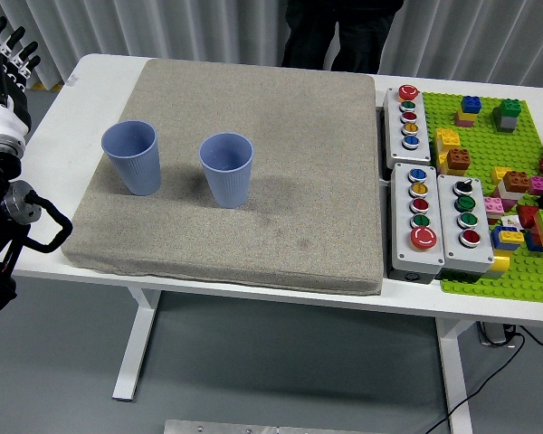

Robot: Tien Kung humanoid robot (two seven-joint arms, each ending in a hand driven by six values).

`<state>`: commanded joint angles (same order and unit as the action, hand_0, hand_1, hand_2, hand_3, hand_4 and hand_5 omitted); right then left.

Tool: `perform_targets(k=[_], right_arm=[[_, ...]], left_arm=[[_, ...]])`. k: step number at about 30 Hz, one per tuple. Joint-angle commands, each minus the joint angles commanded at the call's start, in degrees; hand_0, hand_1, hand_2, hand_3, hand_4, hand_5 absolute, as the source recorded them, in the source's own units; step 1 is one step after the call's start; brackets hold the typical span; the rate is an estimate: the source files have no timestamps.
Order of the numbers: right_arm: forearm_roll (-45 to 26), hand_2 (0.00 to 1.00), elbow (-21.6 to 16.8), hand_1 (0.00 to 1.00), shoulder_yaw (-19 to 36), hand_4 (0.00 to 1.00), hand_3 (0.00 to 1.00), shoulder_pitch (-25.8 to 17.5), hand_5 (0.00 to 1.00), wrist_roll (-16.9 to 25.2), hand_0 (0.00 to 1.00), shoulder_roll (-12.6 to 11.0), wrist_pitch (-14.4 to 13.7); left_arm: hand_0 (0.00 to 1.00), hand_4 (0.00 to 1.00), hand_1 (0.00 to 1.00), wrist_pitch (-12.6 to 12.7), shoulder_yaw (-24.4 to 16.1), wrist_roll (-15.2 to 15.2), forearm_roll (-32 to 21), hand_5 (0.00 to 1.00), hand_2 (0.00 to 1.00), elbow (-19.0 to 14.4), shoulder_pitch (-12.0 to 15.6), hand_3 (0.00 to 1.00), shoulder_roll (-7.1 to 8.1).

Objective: Pick cup pour cup place

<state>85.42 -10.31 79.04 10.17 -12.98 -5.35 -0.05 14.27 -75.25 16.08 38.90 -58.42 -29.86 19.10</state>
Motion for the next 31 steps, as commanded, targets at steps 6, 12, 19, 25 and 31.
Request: perform_targets(k=[6,12,19,25,31], right_arm=[[-0.1,0.613,0.0,0.680,0.1,0.002,0.596,0.2,0.128,0.1,0.694,-0.1,0.0],[-1.0,0.614,0.0,0.680,-0.4,0.002,0.596,0.6,0.129,0.1,0.694,-0.1,-0.1],[-0.8,0.614,0.0,0.680,-0.3,0.002,0.595,0.7,0.128,0.1,0.694,-0.2,-0.1],[-0.7,0.614,0.0,0.679,-0.2,0.002,0.595,0.7,0.128,0.0,0.694,-0.2,-0.1],[-0.7,0.614,0.0,0.679,-0.3,0.002,0.595,0.8,0.128,0.0,0.694,-0.2,-0.1]], left_arm=[[0.828,0.791,0.817,0.0,0.3,-0.1,-0.1,0.998,0.893,0.0,-0.3,0.946,0.31],[0.828,0.782,0.815,0.0,0.2,-0.2,0.0,0.998,0.891,0.0,-0.5,0.943,0.09],[0.828,0.781,0.814,0.0,-0.2,-0.2,0.0,0.998,0.890,0.0,-0.5,0.939,0.22],[0.827,0.779,0.815,0.0,-0.4,-0.2,0.0,0.998,0.890,0.0,-0.6,0.940,0.30],[0.827,0.779,0.815,0.0,-0.6,-0.2,0.0,0.998,0.890,0.0,-0.6,0.940,0.20]])
